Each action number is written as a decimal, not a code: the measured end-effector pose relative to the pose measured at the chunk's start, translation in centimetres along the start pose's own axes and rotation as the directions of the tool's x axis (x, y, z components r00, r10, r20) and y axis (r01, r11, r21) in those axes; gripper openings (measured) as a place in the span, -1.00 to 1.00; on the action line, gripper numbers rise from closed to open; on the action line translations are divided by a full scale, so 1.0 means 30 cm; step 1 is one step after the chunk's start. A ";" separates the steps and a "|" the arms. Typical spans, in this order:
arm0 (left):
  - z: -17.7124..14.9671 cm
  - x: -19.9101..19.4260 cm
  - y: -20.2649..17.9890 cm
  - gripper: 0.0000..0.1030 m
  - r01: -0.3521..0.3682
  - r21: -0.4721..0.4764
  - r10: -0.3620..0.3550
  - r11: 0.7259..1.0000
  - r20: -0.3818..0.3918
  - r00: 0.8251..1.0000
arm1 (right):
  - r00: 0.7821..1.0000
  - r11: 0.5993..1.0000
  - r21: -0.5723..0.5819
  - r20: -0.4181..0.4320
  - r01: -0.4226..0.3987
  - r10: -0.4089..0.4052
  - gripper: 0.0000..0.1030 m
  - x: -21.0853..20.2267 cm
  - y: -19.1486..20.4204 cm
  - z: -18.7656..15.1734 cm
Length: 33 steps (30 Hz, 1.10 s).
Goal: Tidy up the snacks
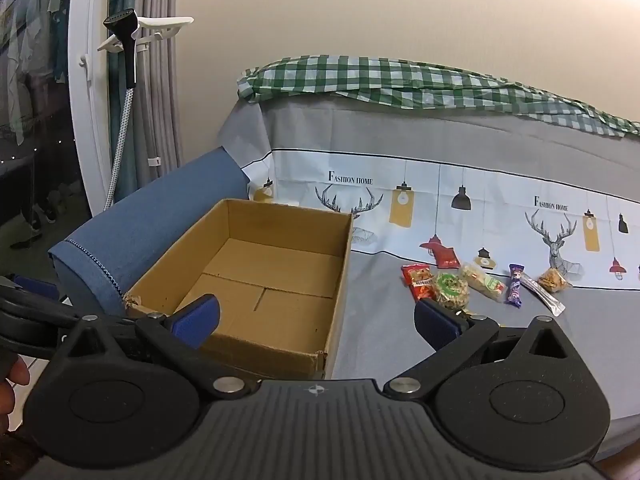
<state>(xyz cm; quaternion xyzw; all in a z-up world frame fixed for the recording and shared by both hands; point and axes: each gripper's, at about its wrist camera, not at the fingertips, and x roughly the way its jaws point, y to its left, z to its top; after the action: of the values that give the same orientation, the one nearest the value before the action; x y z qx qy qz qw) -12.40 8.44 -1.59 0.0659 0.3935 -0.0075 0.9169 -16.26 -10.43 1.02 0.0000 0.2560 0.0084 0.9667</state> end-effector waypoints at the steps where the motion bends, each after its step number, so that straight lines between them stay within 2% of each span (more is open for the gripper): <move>1: 0.000 0.001 -0.001 0.99 -0.001 0.001 0.001 1.000 -0.001 1.000 | 1.000 1.000 0.000 0.001 0.001 -0.001 0.99 -0.002 0.007 -0.007; 14: -0.005 0.005 -0.006 0.99 -0.001 -0.001 0.001 1.000 -0.005 1.000 | 1.000 1.000 -0.002 0.000 0.001 -0.001 0.99 -0.024 0.015 -0.025; 33: -0.017 0.017 -0.009 0.99 -0.005 0.000 0.005 1.000 -0.017 1.000 | 1.000 1.000 0.002 -0.007 -0.004 0.004 0.99 0.014 0.009 -0.005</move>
<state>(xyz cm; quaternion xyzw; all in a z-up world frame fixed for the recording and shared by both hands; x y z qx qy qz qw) -12.43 8.27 -2.35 0.0667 0.4009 -0.0046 0.9137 -15.98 -10.15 0.69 0.0014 0.2595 0.0100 0.9657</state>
